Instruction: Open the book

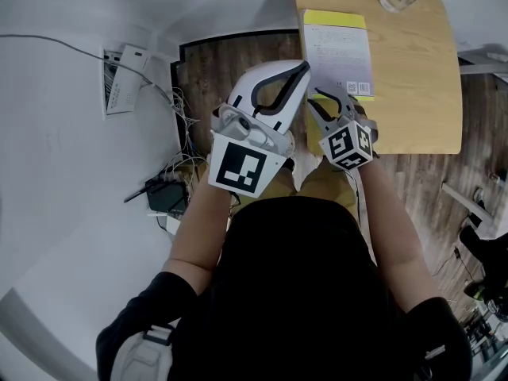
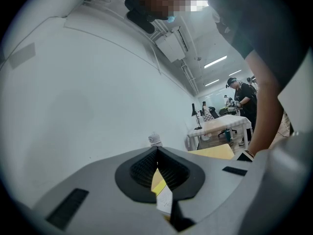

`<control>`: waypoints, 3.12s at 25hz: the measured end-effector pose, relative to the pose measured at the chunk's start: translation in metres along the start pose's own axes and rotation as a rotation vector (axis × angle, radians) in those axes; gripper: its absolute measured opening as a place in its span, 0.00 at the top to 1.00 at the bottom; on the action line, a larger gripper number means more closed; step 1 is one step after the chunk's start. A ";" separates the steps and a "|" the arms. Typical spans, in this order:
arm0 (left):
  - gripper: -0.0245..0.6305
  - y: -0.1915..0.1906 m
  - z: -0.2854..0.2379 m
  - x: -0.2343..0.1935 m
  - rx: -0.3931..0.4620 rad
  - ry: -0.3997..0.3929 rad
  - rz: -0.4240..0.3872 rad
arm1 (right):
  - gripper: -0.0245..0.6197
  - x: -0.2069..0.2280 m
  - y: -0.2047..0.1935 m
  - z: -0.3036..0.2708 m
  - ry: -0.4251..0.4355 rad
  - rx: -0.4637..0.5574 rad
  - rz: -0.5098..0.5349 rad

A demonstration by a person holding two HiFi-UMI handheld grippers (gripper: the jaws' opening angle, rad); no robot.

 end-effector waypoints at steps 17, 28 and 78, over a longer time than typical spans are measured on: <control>0.95 -0.006 0.006 -0.005 -0.004 0.003 0.018 | 0.76 0.001 -0.016 -0.015 -0.061 -0.057 -0.107; 0.95 -0.008 0.005 -0.009 -0.007 0.004 0.021 | 0.76 0.002 -0.018 -0.019 -0.082 -0.076 -0.112; 0.95 -0.002 -0.024 0.009 -0.016 -0.030 -0.009 | 0.90 0.041 0.001 0.034 -0.220 0.048 -0.126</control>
Point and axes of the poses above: the fingertips, and each gripper's own axes: z backward along the fingers, x to its right, y out of its top, the point moved 9 cm from there along z, backward along the fingers, and after that the axes turned 2 degrees about z, right-handed, at the moved point
